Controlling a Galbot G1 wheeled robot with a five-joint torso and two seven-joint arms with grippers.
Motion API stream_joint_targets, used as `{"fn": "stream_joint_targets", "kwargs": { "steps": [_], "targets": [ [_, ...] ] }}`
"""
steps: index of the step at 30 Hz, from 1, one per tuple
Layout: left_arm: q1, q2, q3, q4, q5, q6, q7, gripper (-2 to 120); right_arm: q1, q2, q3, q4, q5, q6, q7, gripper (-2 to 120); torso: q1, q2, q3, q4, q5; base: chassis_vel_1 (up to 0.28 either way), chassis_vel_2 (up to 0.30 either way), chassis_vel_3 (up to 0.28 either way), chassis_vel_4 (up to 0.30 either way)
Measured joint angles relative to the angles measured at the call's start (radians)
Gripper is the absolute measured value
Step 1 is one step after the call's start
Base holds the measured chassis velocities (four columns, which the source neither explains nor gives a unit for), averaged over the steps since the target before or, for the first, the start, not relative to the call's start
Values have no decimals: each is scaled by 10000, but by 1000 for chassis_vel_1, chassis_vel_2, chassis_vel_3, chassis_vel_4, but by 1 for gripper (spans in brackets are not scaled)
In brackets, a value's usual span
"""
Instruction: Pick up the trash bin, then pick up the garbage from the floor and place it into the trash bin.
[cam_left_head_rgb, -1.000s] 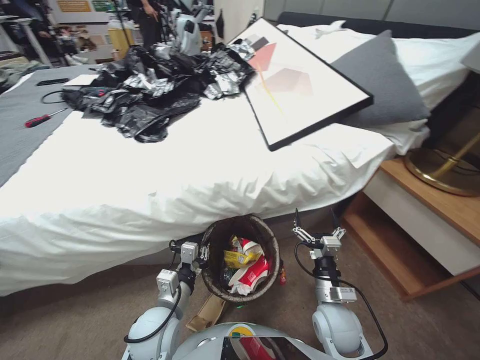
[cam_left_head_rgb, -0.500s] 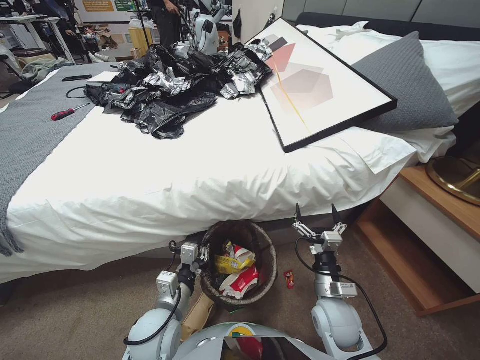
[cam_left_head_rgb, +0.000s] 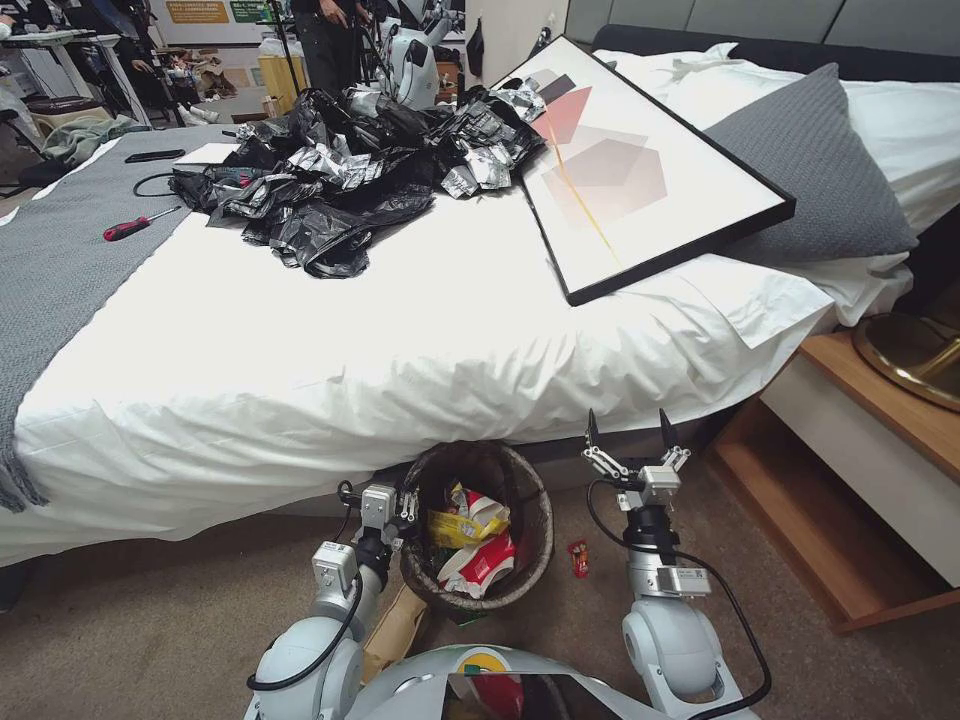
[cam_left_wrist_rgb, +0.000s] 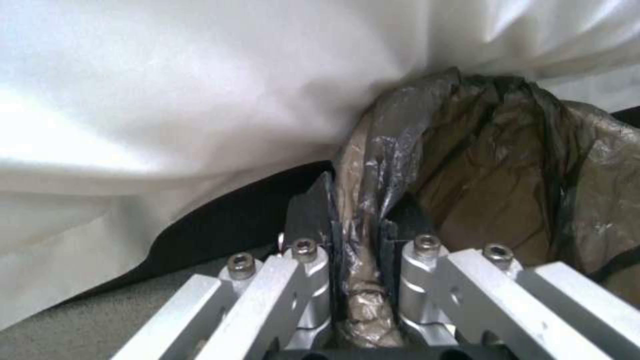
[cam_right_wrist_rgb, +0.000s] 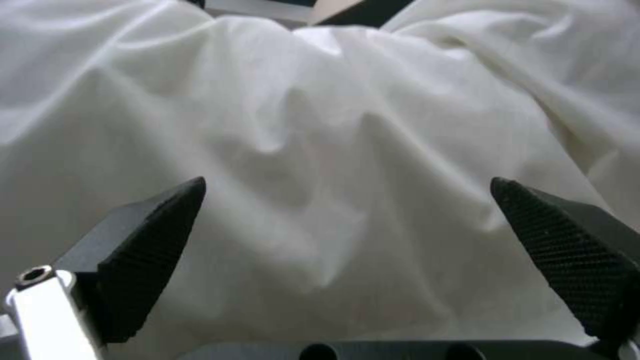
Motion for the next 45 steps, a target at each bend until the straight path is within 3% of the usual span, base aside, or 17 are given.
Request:
{"fn": "stream_joint_targets", "kwargs": {
  "steps": [4, 9, 11, 13, 15, 16, 18, 21, 25, 27, 33, 45],
  "targets": [
    [-20, 24, -7, -3, -2, 13, 0, 8, -220, -193, -233, -189, 270, -1422, 297, 100, 0, 0, 0, 0, -1, 0, 0, 0, 0],
    [-21, 33, -13, -12, -7, 18, 0, 8, -323, -292, -306, -192, 511, -2100, 375, 100, 0, 0, 0, 0, -1, 0, 0, 0, 0],
    [-23, 41, -22, -23, -16, 23, 0, 8, -495, -476, -437, -117, 902, -3141, 615, 100, 0, 0, 0, -1, 0, 0, 0, 0, 0],
    [-24, 43, -24, -27, -19, 24, 0, 8, -545, -556, -475, -56, 1068, -3581, 739, 100, 0, 0, 0, -2, 0, 0, 0, 0, 0],
    [-24, 49, -28, -29, -30, 25, 0, 8, -616, -790, -593, 41, 1518, -4884, 1161, 100, 0, 0, 0, -1, -1, 0, 0, 0, 0],
    [-24, 49, -28, -29, -30, 25, 0, 8, -616, -790, -593, 41, 1518, -4884, 1161, 100, 0, 0, 0, -1, -1, 0, 0, 0, 0],
    [-25, 49, -27, -29, -32, 26, 2, 8, -601, -1029, -674, 39, 1963, -5914, 1421, 100, 0, 0, 0, 1, 0, 0, 0, 0, 0],
    [-26, 45, -9, -29, -32, 26, 4, 8, -597, -1263, -790, 20, 2694, -6710, 1589, 100, -1, 0, 0, 1, 0, 0, 0, 0, 0],
    [-38, 37, 2, -29, -27, 26, 7, 8, -564, -1430, -873, -73, 3194, -7104, 1638, 100, -1, 0, 0, 0, 1, 0, 0, 0, 0],
    [-51, 16, 27, -29, -9, 31, 20, 8, -389, -1742, -1079, -405, 4225, -7814, 1757, 100, -1, 0, 0, 0, 1, 0, 0, 0, 0],
    [12, -15, 46, -45, 40, 27, 28, 8, 219, -2153, -1336, -1050, 5316, -8811, 1725, 100, -1, 0, 0, -1, -1, 0, 0, 0, 0],
    [178, -41, 55, -134, 149, -49, 30, 8, 1165, -2042, -1999, -2624, 5115, -9039, 1546, 100, -1, 0, 0, 0, 0, 0, 0, 0, 0]
  ]
}}
